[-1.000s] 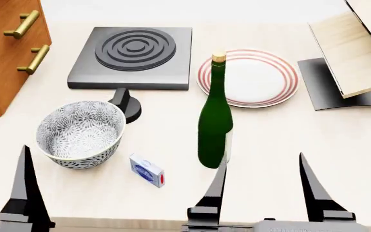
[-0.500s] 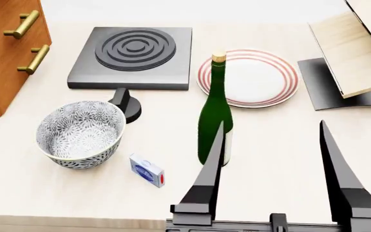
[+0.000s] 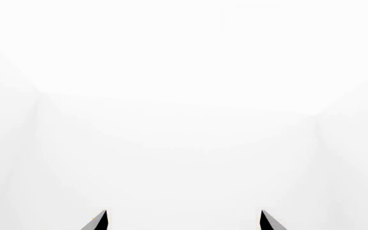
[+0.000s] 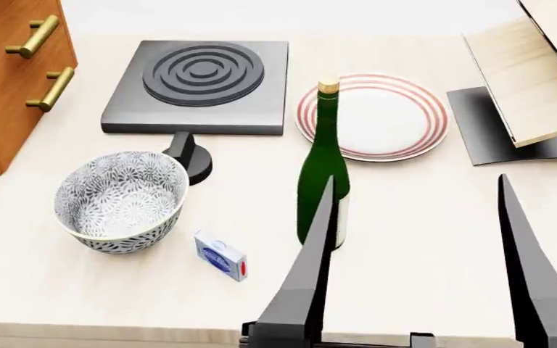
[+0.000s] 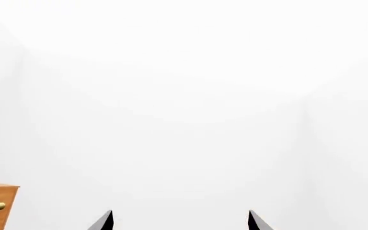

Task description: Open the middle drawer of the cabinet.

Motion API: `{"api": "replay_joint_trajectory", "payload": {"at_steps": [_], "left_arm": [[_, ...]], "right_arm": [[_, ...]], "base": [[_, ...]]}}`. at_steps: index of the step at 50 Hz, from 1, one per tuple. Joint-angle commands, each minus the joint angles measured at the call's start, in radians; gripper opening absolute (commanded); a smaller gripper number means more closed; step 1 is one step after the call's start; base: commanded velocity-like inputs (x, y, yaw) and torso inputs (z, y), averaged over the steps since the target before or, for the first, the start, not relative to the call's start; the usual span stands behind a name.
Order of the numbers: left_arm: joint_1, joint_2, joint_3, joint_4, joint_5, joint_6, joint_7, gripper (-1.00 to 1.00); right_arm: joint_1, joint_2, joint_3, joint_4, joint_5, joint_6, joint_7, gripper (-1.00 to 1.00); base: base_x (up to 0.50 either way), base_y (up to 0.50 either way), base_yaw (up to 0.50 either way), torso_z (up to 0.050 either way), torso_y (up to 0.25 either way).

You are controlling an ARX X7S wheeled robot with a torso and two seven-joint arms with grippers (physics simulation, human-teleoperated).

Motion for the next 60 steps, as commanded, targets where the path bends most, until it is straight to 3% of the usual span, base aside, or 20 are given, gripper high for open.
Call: {"api": "replay_joint_trajectory", "payload": {"at_steps": [1,60], "left_arm": [[-0.011,-0.04,0.035,-0.001,0.01,0.026,-0.041,1.0],[-0.035,-0.079,0.109,-0.019,0.062,0.053,-0.089,1.0]], "right_arm": [[-0.006,-0.003,-0.002,-0.002,-0.009,-0.024,-0.009,1.0],[-0.005,-0.003,-0.009,-0.002,-0.023,-0.027,-0.026,1.0]], "base": [[0.13,0.0,0.0,0.0,0.0],[0.4,0.0,0.0,0.0,0.0]]}}
